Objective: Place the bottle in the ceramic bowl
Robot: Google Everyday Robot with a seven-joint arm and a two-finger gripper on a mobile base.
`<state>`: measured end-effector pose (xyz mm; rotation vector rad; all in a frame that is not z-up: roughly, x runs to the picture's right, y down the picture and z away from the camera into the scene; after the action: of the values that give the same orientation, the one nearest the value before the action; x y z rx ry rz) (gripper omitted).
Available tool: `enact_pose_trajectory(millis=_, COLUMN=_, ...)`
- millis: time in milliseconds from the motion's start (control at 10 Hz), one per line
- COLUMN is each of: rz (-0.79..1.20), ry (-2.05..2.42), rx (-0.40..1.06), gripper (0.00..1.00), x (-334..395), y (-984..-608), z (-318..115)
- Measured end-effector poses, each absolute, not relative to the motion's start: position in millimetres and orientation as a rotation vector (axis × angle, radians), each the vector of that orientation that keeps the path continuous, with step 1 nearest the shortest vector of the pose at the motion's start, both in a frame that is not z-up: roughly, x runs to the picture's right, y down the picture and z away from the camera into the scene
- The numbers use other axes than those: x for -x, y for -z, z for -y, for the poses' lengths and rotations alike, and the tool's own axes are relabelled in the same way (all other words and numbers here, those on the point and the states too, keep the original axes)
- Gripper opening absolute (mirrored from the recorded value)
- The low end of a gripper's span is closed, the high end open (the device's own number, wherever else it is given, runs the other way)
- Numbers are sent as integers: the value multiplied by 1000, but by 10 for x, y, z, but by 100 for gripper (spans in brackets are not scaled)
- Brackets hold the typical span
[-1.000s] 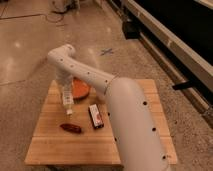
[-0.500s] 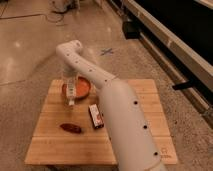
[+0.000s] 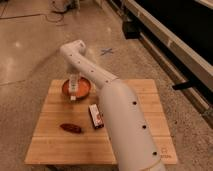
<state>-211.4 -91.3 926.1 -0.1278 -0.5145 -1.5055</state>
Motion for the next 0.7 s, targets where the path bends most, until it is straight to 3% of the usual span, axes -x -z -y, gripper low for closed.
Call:
enact_pose_trajectory(millis=300, rz=449, ry=1501, rx=124, gripper=24, x=1945, y=-9310, z=955)
enact_pose_trajectory(millis=600, rz=431, ry=1509, rx=130, gripper=57, x=1893, y=-9296, z=828)
enact_pose_trajectory(millis=700, rz=440, ry=1511, rx=128, gripper=63, x=1922, y=-9285, z=760)
